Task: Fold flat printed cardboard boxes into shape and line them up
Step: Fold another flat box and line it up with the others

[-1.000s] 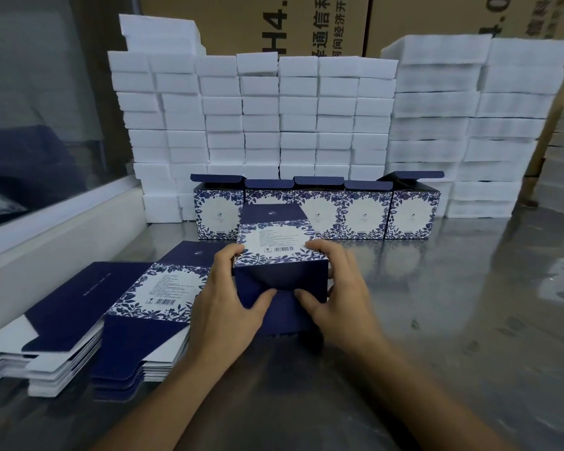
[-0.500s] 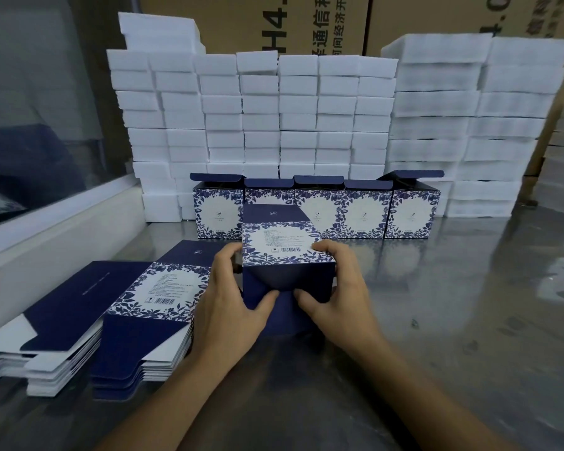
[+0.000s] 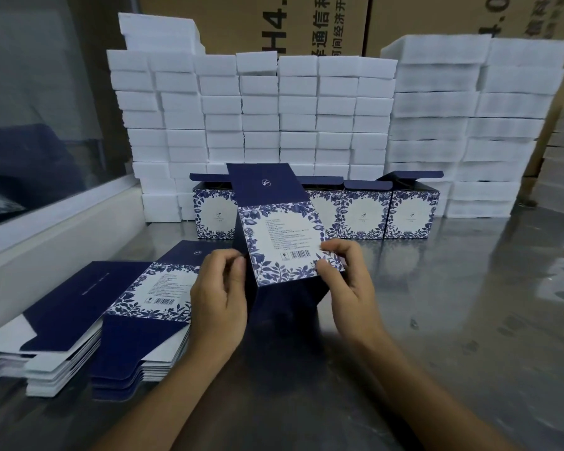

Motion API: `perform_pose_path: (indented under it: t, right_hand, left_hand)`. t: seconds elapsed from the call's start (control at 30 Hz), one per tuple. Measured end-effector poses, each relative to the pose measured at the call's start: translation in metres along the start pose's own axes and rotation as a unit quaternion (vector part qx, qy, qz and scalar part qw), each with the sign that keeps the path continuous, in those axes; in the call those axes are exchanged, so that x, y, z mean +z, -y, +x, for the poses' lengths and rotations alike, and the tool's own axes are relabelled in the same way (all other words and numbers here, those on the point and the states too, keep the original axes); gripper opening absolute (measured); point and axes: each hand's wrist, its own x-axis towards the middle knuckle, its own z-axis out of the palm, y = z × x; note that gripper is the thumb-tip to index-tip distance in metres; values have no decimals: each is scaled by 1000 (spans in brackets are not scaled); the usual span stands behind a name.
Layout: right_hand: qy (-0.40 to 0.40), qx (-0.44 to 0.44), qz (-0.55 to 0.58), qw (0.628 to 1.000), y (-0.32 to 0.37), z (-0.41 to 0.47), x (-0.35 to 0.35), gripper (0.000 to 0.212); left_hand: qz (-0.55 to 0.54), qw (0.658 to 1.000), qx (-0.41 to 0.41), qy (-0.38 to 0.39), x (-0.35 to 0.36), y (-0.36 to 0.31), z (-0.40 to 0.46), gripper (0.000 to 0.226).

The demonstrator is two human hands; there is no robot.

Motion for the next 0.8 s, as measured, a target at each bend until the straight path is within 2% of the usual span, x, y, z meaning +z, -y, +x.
perform_pose_path:
  t: [0.07, 0.2, 0.3, 0.37, 0.43, 0.5, 0.57, 0.63, 0.7, 0.8]
  right_hand:
    - [-3, 7, 11, 1000, -3, 2, 0, 22]
    - [-34, 37, 20, 999, -9, 4, -2, 42]
    - [-19, 47, -39, 998, -11, 3, -2, 46]
    - [-14, 54, -83, 995, -13, 2, -1, 45]
    - [-20, 80, -80, 993, -11, 2, 0, 55]
    - [-12, 106, -43, 993, -7, 4, 0, 68]
    - [28, 111, 1, 993, -3, 5, 1, 70]
    - [71, 114, 70, 988, -1, 3, 2, 62]
    - [74, 126, 105, 984, -1, 1, 1, 46]
    - [43, 112, 64, 991, -2, 3, -1, 39]
  left_hand:
    - [-3, 1000, -13, 12, 0, 0, 0, 14]
    - [-80, 984, -148, 53, 0, -4, 1, 63]
    - [-181, 956, -207, 99, 3, -2, -2, 76]
    - [-154, 962, -202, 101, 5, -1, -4, 71]
    - [-125, 973, -171, 95, 5, -1, -5, 51]
    - [-107, 979, -148, 95, 2, -4, -3, 40]
    - [-121, 976, -148, 106, 0, -6, -3, 42]
    - [-166, 965, -165, 116, -1, -9, -2, 50]
    - [-229, 948, -183, 127, -3, -10, 0, 52]
    - [-261, 935, -191, 142, -7, -11, 4, 61]
